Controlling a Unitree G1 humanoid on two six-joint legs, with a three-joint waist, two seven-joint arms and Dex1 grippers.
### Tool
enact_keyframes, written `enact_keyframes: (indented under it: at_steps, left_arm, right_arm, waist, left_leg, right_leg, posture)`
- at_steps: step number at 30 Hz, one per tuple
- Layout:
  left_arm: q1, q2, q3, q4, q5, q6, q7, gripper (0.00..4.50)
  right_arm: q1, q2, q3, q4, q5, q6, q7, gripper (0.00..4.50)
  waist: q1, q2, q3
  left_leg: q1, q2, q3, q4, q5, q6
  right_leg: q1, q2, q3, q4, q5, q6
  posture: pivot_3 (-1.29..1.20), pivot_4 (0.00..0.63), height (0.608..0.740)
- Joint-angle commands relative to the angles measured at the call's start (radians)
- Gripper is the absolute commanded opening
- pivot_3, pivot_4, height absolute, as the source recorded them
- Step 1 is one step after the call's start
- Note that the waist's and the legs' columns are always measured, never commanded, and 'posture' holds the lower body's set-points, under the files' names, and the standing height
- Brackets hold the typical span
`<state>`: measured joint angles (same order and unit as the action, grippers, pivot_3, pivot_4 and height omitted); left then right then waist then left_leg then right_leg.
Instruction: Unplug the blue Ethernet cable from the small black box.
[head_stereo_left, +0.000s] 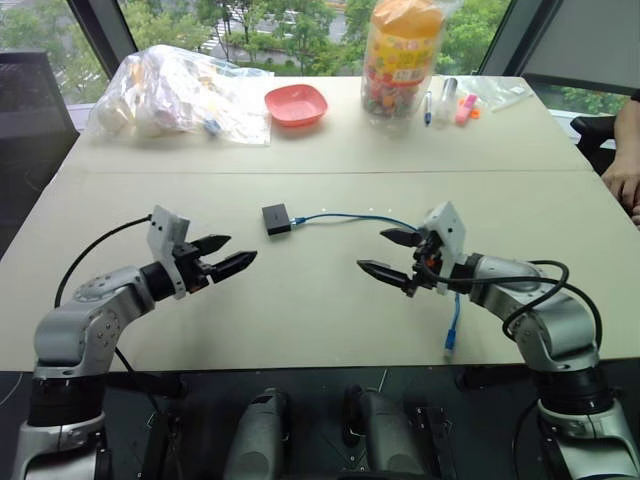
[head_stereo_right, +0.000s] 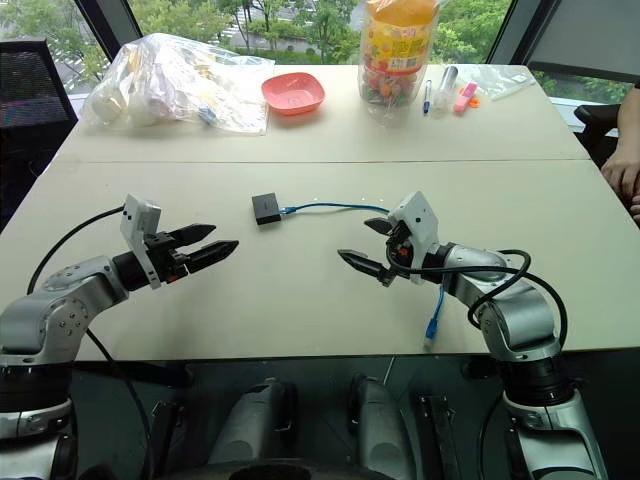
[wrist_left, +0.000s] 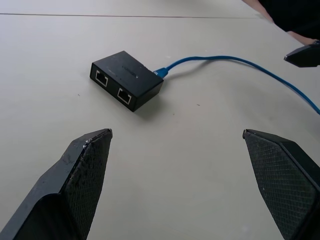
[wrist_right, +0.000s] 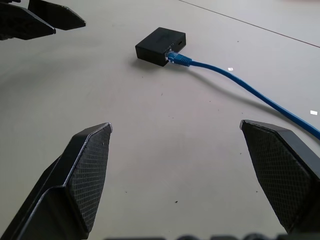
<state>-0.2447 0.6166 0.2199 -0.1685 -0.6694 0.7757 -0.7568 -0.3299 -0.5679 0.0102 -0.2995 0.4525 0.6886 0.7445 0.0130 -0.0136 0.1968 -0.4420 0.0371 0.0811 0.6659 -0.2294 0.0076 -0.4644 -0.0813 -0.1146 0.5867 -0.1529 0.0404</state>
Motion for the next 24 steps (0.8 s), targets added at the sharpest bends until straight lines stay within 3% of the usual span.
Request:
enact_keyframes:
  at_steps: [1, 16, 24]
  left_arm:
    - [-0.005, 0.011, 0.016, -0.031, -0.022, -0.006, -0.014, 4.35]
    - [-0.061, 0.022, -0.004, 0.029, 0.045, -0.061, -0.001, 4.35]
    - [-0.114, 0.183, -0.035, 0.181, 0.128, -0.13, -0.169, 4.35]
  right_arm:
    - [-0.003, 0.004, -0.009, -0.015, 0.0, -0.023, -0.006, 4.32]
    - [-0.044, 0.009, 0.029, 0.057, -0.034, -0.076, 0.011, 4.32]
    - [-0.446, 0.162, 0.208, 0.765, -0.241, -0.418, 0.169, 4.32]
  waist:
    - [0.0, 0.0, 0.0]
    - [0.0, 0.0, 0.0]
    - [-0.026, -0.001, 0.0]
  left_leg:
    - [0.0, 0.0, 0.0, 0.0, 0.0, 0.0]
    - [0.0, 0.0, 0.0, 0.0, 0.0, 0.0]
    - [0.002, -0.002, 0.001, 0.0, 0.0, 0.0]
  right_leg:
    - [0.0, 0.0, 0.0, 0.0, 0.0, 0.0]
    - [0.0, 0.0, 0.0, 0.0, 0.0, 0.0]
    - [-0.001, 0.002, 0.0, 0.003, 0.001, -0.002]
  posture:
    - [0.0, 0.15, 0.74]
    - [0.0, 0.15, 0.74]
    - [0.0, 0.15, 0.74]
